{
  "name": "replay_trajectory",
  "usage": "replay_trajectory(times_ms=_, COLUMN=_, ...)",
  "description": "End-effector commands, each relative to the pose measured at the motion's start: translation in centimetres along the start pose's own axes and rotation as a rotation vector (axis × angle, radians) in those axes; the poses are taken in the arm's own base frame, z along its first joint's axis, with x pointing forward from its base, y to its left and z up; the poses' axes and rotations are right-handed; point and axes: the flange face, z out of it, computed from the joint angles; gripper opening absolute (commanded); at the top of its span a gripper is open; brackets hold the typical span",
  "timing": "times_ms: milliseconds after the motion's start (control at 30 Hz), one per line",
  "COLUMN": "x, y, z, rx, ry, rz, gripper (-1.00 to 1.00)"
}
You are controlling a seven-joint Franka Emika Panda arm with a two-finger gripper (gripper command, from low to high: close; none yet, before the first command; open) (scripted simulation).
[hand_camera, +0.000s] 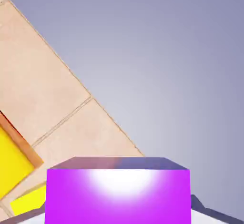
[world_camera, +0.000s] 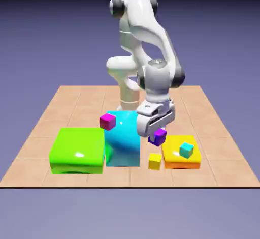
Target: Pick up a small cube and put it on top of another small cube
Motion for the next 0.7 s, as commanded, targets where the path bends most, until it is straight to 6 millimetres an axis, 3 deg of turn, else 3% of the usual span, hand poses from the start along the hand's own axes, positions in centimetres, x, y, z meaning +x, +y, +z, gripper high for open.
replay_trajectory(times_ms=0, x=-0.5, y=1.2, z=-1.1, rx=0.001, ry=0.0, rz=0.004, gripper=-1.0)
replay_trajectory(times_ms=200, x=-5.3, y=10.3, z=-7.5, rx=0.027, ry=0.004, rz=0.088, gripper=-1.0)
replay_trajectory(times_ms=300, x=-8.6, y=14.0, z=-10.2, rx=0.051, ry=0.013, rz=0.124, gripper=-1.0)
replay_trajectory(times_ms=333, x=-9.1, y=14.4, z=-10.6, rx=0.055, ry=0.014, rz=0.128, gripper=-1.0)
replay_trajectory(times_ms=367, x=-9.1, y=14.4, z=-10.6, rx=0.055, ry=0.014, rz=0.128, gripper=-1.0)
replay_trajectory(times_ms=533, x=-9.1, y=14.2, z=-3.6, rx=0.055, ry=0.014, rz=0.128, gripper=-1.0)
replay_trajectory(times_ms=567, x=-9.1, y=14.2, z=-3.6, rx=0.055, ry=0.014, rz=0.128, gripper=1.0)
replay_trajectory(times_ms=600, x=-9.1, y=14.2, z=-3.6, rx=0.055, ry=0.014, rz=0.128, gripper=1.0)
replay_trajectory(times_ms=667, x=-8.9, y=14.3, z=-6.6, rx=0.056, ry=0.015, rz=0.127, gripper=1.0)
